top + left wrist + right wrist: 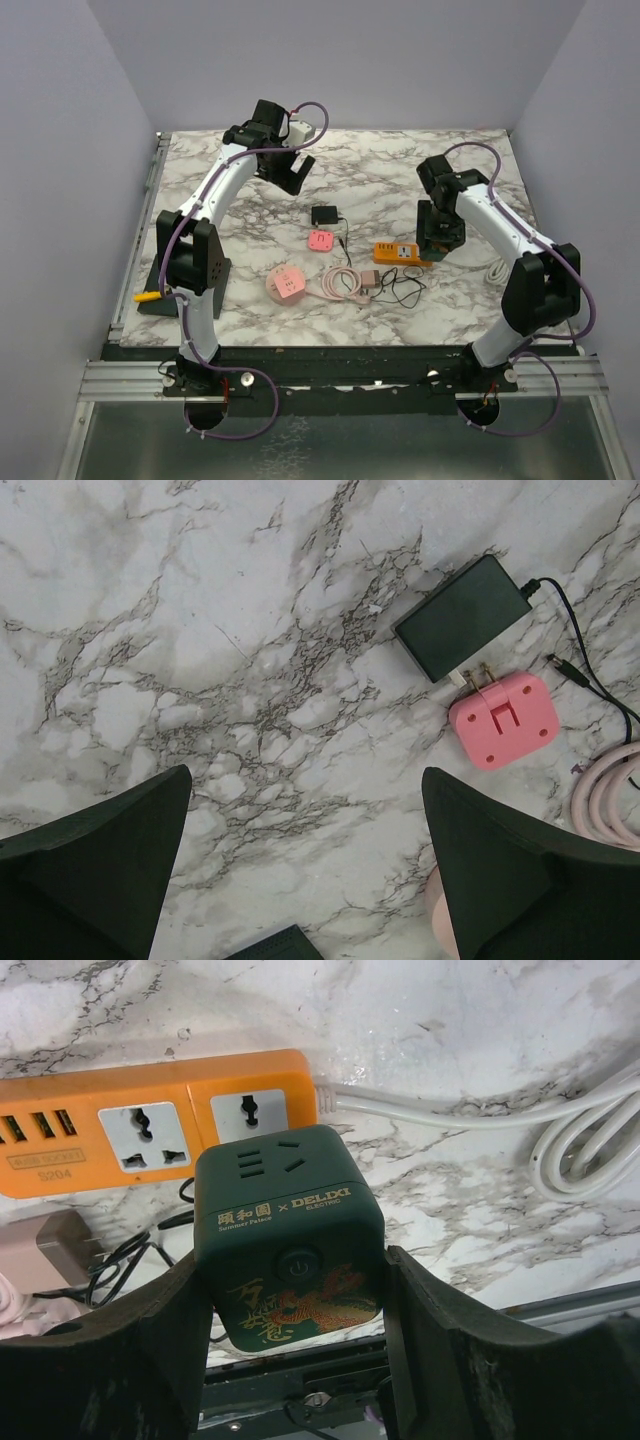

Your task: Insert the plug

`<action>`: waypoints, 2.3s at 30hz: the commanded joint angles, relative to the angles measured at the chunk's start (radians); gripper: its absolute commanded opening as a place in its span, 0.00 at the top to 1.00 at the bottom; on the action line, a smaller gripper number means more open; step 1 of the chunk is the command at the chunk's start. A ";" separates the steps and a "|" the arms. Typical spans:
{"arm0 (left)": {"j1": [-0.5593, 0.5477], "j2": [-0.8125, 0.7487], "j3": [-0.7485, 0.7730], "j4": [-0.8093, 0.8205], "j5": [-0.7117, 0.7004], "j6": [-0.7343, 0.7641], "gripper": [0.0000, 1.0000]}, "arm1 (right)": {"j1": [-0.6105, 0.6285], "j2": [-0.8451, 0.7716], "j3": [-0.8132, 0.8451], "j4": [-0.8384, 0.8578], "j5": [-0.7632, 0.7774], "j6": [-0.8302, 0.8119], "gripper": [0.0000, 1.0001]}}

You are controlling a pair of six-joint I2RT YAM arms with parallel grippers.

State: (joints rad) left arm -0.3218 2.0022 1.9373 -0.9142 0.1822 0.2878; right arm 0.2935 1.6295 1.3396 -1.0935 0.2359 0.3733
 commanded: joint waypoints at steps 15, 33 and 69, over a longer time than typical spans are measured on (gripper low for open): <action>0.002 -0.010 -0.006 -0.001 -0.009 -0.001 0.01 | 0.018 0.050 -0.017 0.057 0.031 -0.001 0.99; 0.003 -0.020 -0.008 0.005 0.003 -0.002 0.01 | 0.033 0.055 -0.029 0.039 0.112 0.015 0.99; 0.018 -0.021 0.027 0.021 -0.016 0.005 0.01 | 0.068 0.097 -0.238 0.134 0.140 0.099 0.99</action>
State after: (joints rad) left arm -0.3103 2.0010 1.9350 -0.8989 0.1818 0.2920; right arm 0.3630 1.6543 1.2022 -0.9318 0.3733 0.4313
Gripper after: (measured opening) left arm 0.989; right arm 0.615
